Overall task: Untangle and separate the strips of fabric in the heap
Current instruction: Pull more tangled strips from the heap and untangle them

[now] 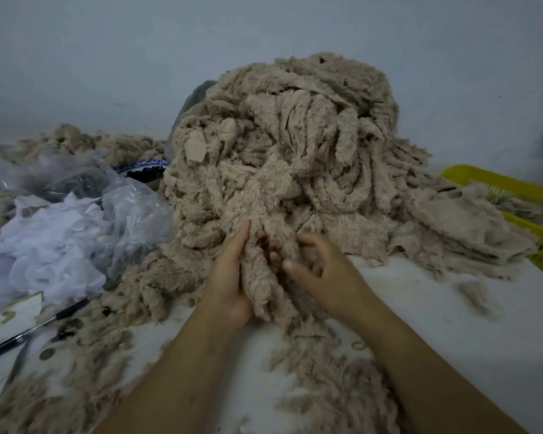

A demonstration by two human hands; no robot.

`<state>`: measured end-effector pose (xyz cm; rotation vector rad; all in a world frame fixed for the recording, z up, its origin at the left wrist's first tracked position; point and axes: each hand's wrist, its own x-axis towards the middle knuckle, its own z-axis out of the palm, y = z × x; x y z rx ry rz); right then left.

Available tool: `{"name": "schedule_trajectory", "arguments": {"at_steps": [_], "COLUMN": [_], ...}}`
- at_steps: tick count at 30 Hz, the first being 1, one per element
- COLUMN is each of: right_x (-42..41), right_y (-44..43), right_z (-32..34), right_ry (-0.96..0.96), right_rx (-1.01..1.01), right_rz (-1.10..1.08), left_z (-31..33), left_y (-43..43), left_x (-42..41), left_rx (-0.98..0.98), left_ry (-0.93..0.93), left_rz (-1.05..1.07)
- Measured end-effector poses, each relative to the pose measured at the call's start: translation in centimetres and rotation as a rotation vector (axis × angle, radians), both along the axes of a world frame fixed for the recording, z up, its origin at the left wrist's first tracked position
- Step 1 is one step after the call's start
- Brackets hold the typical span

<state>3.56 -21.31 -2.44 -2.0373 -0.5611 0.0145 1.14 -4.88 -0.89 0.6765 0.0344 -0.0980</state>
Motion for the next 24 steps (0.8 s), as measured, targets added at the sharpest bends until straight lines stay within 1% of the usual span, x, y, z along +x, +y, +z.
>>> {"name": "schedule_trajectory", "arguments": {"at_steps": [1,2,3,5,7,8,10,11,12,13,15,16,17,18,19,20,23,24], "right_x": [0.1,0.2,0.5,0.9,1.2,1.2,1.0,1.0,0.9,1.0,0.9,0.6,0.7,0.4,0.5,0.5,0.8,0.8], "right_y": [0.3,0.5,0.3,-0.4,-1.1,-1.2,-1.2,-1.1,-0.9,-0.9,-0.6,-0.3,-0.3,-0.3,-0.5,-0.6,-0.7,-0.6], "right_z": [-0.5,-0.5,-0.7,-0.5,-0.2,0.0,0.2,0.2,0.4,0.3,0.2,0.5,0.3,0.6,0.6,0.7,0.4,0.4], "right_ry": [-0.053,-0.089,-0.120,-0.114,-0.080,-0.044,0.059,0.107,0.150,0.131,0.060,0.053,0.066,0.078,0.061,0.041,0.000,-0.003], "right_rx": [-0.111,-0.158,-0.159,-0.081,-0.018,0.009,0.130,0.160,0.168,0.172,0.169,0.167,0.178,0.194,0.219,0.225,0.245,0.242], "right_rz": [0.021,0.005,-0.046,-0.185,-0.275,-0.299,-0.283,-0.278,-0.284,-0.287,-0.274,-0.274,-0.260,-0.266,-0.275,-0.300,-0.315,-0.311], "left_z": [-0.1,-0.2,-0.3,-0.4,-0.3,-0.3,-0.2,-0.1,-0.3,-0.3,-0.6,-0.9,-1.1,-1.1,-0.9,-0.8,-0.4,-0.4], "left_y": [0.1,0.2,0.3,0.6,0.7,0.7,0.4,0.2,0.0,-0.4,-1.3,-1.7,-1.9,-2.0,-2.0,-1.8,-1.4,-1.4], "left_x": [0.0,0.1,0.2,0.5,0.7,0.8,0.7,0.5,0.3,0.1,-0.4,-0.4,-0.4,-0.4,-0.5,-0.5,-0.4,-0.4], "left_rx": [-0.008,-0.026,-0.063,-0.120,-0.087,-0.068,-0.016,0.096,0.307,0.569,1.054,1.208,1.291,1.308,1.264,1.164,0.675,0.562], "left_ry": [-0.038,-0.064,-0.079,-0.093,-0.078,-0.079,-0.074,-0.066,-0.062,-0.070,-0.117,-0.147,-0.169,-0.192,-0.196,-0.175,-0.052,-0.031], "left_rz": [-0.029,-0.039,-0.036,0.005,0.056,0.066,0.062,0.085,0.128,0.157,0.133,0.111,0.111,0.122,0.129,0.116,0.050,0.025]}}
